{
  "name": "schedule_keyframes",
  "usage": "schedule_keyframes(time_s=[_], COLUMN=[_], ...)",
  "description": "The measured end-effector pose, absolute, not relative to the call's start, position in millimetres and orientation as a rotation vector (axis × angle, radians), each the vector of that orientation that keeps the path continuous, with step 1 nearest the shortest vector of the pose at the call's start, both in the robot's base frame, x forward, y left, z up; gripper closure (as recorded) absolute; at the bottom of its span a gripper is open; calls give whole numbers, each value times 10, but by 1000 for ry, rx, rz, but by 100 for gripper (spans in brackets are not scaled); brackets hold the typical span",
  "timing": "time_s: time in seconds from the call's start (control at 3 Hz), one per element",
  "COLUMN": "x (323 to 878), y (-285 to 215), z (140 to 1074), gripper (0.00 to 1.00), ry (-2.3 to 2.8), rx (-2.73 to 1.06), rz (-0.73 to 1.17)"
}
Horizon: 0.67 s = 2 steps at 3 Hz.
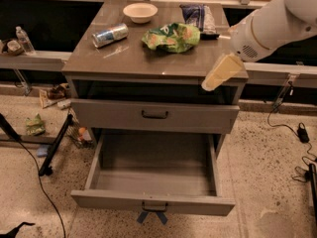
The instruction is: Place green rice chip bag into middle drawer
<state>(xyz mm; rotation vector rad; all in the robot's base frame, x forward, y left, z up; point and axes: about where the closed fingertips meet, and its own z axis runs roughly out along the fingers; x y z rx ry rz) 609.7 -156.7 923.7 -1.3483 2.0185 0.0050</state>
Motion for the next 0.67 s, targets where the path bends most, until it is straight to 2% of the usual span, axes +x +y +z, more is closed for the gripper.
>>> schedule_keyframes(time_s=[0.67], x=[7116], y=[-1381], z=[9233], gripper=[0], ry=[1876], rx=[-1220], rz=[-56])
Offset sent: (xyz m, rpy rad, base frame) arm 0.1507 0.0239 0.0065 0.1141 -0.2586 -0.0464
